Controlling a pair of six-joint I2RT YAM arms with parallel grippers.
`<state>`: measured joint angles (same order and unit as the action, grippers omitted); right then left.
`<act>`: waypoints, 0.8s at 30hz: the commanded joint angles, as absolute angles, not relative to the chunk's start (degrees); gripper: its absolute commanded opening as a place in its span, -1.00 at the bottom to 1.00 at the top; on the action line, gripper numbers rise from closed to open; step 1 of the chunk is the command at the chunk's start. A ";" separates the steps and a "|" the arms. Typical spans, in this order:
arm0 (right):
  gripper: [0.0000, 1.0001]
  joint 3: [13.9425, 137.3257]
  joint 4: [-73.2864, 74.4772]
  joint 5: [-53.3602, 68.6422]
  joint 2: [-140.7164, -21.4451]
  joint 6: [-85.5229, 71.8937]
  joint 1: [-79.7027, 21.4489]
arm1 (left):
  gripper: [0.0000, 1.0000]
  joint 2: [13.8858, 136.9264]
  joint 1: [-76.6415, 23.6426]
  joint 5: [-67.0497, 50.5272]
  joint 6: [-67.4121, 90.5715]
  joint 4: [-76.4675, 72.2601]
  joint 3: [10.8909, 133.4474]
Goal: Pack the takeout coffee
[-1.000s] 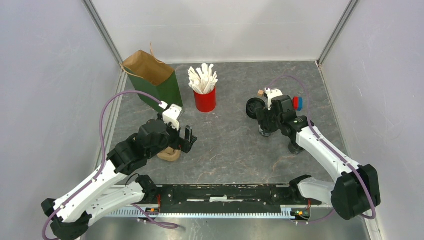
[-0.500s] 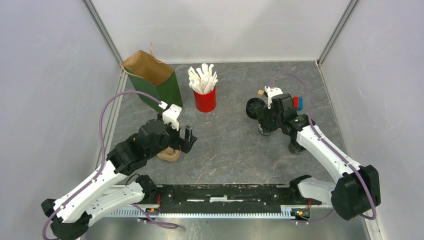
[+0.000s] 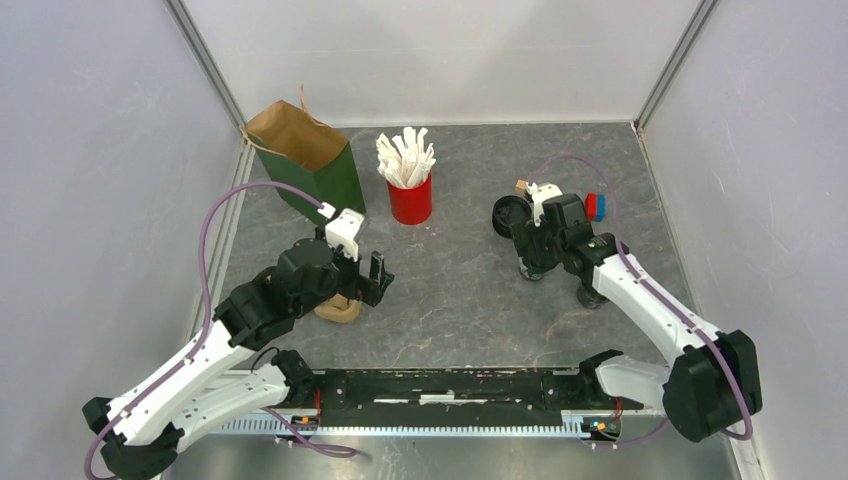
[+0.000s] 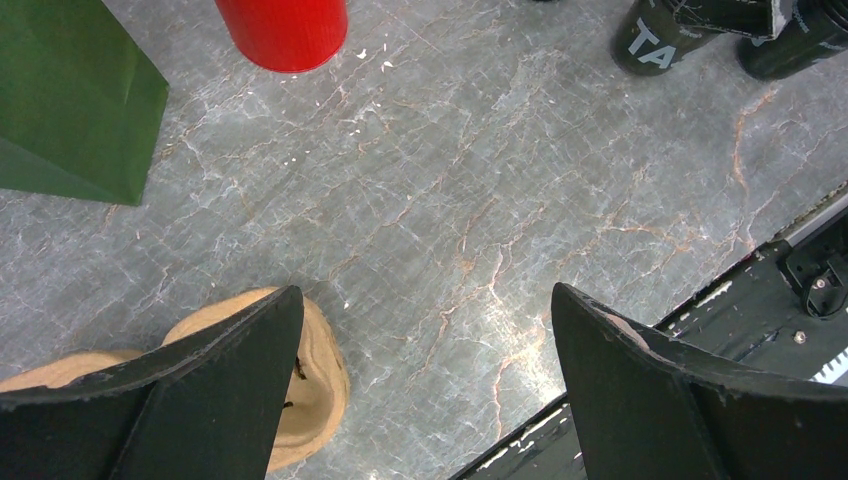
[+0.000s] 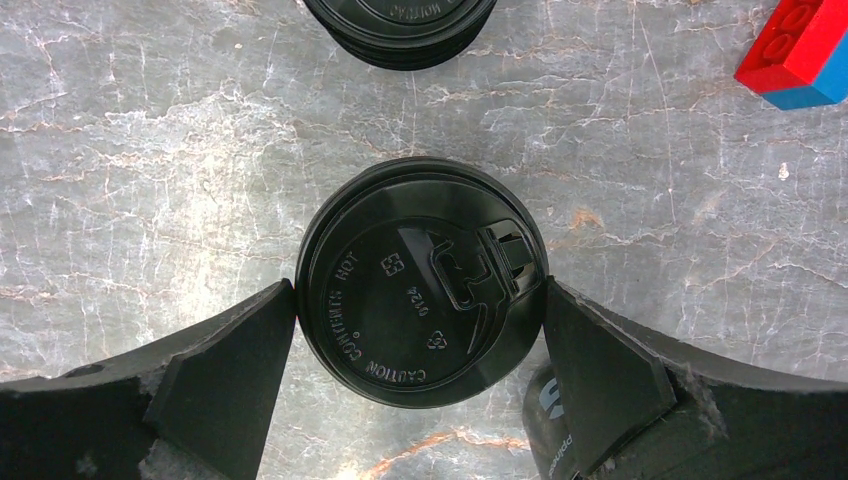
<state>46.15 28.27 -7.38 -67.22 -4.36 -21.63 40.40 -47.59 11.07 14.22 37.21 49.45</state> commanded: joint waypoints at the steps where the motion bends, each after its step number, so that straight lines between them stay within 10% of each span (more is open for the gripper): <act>1: 0.96 45.64 27.58 -4.92 -64.88 -2.45 -21.73 | 0.99 40.66 -47.35 11.58 11.65 36.25 49.48; 24: 0.96 36.39 17.28 3.36 -53.12 3.16 -42.78 | 0.72 63.48 -47.20 -10.07 48.59 1.75 43.36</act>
